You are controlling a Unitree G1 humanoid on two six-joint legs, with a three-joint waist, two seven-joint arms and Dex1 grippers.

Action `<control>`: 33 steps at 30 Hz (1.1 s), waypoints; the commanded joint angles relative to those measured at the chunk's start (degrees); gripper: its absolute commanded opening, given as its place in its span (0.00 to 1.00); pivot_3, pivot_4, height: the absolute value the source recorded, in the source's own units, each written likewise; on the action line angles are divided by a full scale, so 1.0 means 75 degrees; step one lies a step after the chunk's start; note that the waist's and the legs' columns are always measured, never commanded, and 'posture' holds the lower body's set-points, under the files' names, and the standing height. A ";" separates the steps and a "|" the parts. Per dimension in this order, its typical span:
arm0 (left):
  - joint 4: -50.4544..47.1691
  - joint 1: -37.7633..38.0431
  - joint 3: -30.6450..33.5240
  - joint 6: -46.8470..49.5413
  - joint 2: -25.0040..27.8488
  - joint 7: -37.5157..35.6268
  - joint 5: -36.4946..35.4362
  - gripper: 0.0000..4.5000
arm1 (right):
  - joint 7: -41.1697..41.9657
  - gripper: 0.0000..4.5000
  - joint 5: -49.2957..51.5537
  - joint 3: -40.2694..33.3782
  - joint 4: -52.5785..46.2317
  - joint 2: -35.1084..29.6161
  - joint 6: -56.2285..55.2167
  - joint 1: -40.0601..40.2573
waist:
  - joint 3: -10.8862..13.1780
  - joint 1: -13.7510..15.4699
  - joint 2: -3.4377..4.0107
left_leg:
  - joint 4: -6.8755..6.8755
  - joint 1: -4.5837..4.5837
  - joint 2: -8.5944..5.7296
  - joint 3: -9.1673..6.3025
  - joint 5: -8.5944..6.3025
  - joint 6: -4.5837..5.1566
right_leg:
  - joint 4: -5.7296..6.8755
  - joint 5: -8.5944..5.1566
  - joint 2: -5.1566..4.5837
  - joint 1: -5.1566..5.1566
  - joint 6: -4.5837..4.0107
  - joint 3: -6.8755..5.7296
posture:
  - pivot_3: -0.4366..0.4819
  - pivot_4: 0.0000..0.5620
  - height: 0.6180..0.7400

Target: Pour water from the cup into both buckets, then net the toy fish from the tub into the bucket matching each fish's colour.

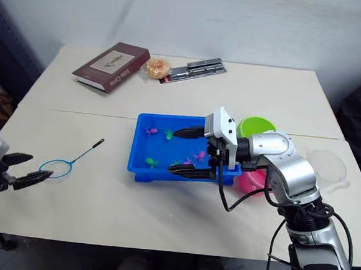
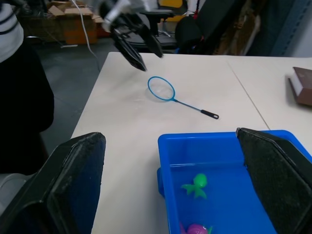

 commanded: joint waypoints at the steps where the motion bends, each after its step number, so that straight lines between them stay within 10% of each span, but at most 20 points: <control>1: 0.1859 -0.1594 -0.1575 -0.0729 0.0046 -0.0517 0.1102 1.00 | -0.0285 0.99 0.0112 -0.0404 -0.0701 -0.0239 0.0156 0.0230 | -0.0004 0.0015 -0.0008 | 0.0006 -0.0020 -0.0002 0.0008 0.0002 0.0003 | 0.0010 0.0001 -0.0001 -0.0024 0.0003 -0.0006 | 0.48 0.27 1.00; 10: 0.5760 -0.5047 -0.3629 -0.2336 -0.1322 -0.0487 0.2993 1.00 | -0.1188 0.99 0.0330 -0.0932 -0.1678 -0.0444 0.0763 0.0876 | -0.0008 0.0070 -0.0024 | 0.0066 -0.0042 -0.0006 0.0134 -0.0008 0.0028 | 0.0069 0.0014 -0.0017 -0.0083 0.0026 -0.0184 | 0.48 0.27 1.00; 21: 0.7547 -0.5801 -0.3861 -0.3135 -0.1750 -0.0413 0.3495 0.02 | -0.1216 1.00 0.0324 -0.1188 -0.1568 -0.0866 0.0813 0.0752 | -0.0008 0.0085 -0.0025 | 0.0122 -0.0028 -0.0007 0.0143 -0.0010 0.0046 | 0.0099 0.0033 -0.0046 -0.0065 0.0023 -0.0172 | 0.48 0.27 1.00; 23: 0.7539 -0.5808 -0.3818 -0.3091 -0.1771 -0.0434 0.3470 0.01 | -0.1160 1.00 0.0330 -0.1172 -0.1493 -0.0913 0.0802 0.0720 | -0.0008 0.0089 -0.0025 | 0.0121 -0.0029 -0.0007 0.0143 -0.0009 0.0046 | 0.0104 0.0033 -0.0047 -0.0065 0.0023 -0.0171 | 0.48 0.27 1.00; 27: 0.6297 -0.5414 -0.3528 -0.2923 -0.1321 -0.0957 0.3172 0.01 | -0.0573 1.00 0.0687 -0.1102 -0.1440 -0.1291 0.1174 0.0710 | -0.0008 0.0074 -0.0025 | 0.0122 -0.0035 -0.0007 0.0140 -0.0009 0.0049 | 0.0097 0.0036 -0.0050 -0.0066 0.0027 -0.0173 | 0.48 0.27 1.00; 33: -0.0021 -0.2983 -0.2043 -0.1084 -0.0261 -0.3006 0.0574 0.01 | -0.0218 1.00 0.0222 -0.0826 -0.1073 -0.1349 0.0548 0.0448 | -0.0003 -0.0003 -0.0028 | 0.0120 -0.0053 -0.0003 0.0116 -0.0014 0.0053 | 0.0074 0.0039 -0.0089 -0.0071 0.0022 -0.0165 | 0.48 0.27 1.00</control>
